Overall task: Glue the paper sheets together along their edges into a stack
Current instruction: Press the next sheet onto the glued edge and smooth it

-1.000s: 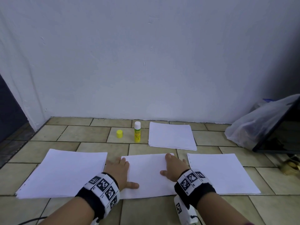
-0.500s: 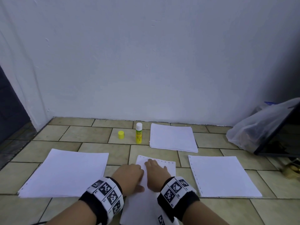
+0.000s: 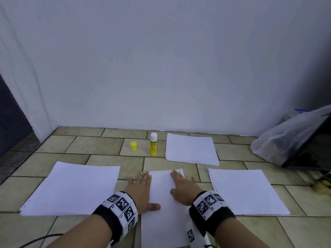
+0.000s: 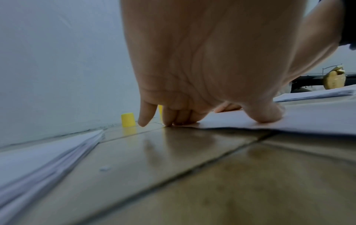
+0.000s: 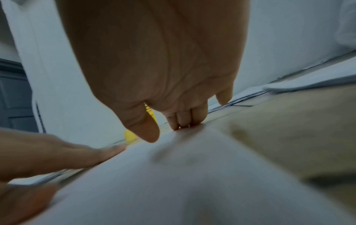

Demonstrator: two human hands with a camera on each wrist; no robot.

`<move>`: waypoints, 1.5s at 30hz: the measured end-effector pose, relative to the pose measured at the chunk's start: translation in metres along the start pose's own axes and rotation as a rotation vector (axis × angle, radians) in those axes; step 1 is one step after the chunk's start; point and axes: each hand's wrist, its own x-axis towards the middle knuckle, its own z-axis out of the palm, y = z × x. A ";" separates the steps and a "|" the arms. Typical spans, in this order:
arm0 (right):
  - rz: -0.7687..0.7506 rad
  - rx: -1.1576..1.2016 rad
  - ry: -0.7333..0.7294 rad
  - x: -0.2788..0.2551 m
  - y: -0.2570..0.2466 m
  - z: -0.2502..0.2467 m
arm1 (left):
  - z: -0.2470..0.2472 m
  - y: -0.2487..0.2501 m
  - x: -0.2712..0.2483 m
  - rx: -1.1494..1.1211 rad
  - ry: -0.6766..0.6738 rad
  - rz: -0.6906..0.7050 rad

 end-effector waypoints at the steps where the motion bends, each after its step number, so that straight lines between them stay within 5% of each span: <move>1: 0.022 -0.005 0.010 0.000 0.006 -0.001 | -0.001 0.000 0.000 0.005 0.002 0.002; 13: 0.088 -0.108 0.191 -0.004 0.003 -0.007 | -0.032 -0.003 -0.015 0.152 0.127 -0.012; 21: -0.160 -0.097 0.125 -0.003 -0.012 -0.003 | -0.026 -0.012 -0.014 0.021 0.137 0.021; 34: 0.148 0.052 0.029 -0.020 0.049 -0.017 | -0.008 -0.033 -0.001 -0.027 -0.097 0.024; 45: 0.080 0.172 0.113 -0.031 0.046 -0.023 | -0.009 -0.031 0.000 -0.033 -0.115 0.016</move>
